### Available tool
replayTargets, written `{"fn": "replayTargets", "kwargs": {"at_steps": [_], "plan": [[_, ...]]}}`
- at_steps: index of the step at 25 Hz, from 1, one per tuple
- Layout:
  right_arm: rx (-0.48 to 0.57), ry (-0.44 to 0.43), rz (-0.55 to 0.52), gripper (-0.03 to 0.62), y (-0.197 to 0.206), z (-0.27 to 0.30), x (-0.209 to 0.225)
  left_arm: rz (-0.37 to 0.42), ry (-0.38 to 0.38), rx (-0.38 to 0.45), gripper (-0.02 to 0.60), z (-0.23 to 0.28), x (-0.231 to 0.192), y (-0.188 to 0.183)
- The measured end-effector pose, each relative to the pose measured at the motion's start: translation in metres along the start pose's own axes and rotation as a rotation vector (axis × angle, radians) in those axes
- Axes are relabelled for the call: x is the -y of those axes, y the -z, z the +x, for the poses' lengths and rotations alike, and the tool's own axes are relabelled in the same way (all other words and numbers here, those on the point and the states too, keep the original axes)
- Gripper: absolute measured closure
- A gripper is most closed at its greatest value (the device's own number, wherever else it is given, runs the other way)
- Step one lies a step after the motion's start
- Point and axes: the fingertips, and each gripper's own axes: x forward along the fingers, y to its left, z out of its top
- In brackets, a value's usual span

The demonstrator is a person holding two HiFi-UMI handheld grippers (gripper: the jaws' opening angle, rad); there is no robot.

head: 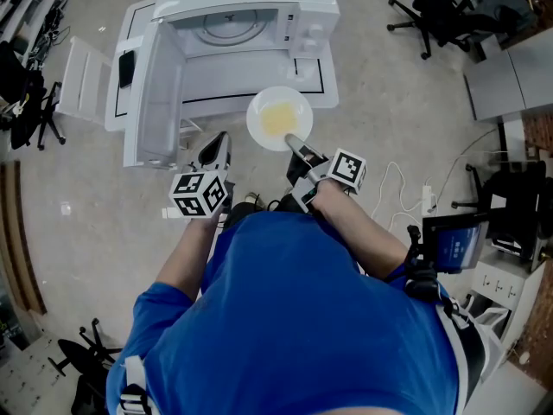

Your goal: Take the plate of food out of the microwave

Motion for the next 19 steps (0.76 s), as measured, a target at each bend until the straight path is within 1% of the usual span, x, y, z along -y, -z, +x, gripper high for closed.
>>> {"fn": "replayTargets", "kwargs": {"at_steps": [8, 13, 19], "plan": [[-0.009, 0.002, -0.009, 0.571, -0.003, 0.005, 0.000, -0.002, -0.002, 0.000, 0.571, 0.003, -0.003, 0.000], [-0.012, 0.001, -0.021, 0.571, 0.003, 0.008, 0.000, 0.001, 0.001, 0.000, 0.571, -0.001, -0.009, 0.004], [-0.013, 0.006, -0.020, 0.571, -0.013, 0.009, -0.005, 0.000, 0.005, -0.008, 0.571, 0.012, -0.001, -0.004]]}}
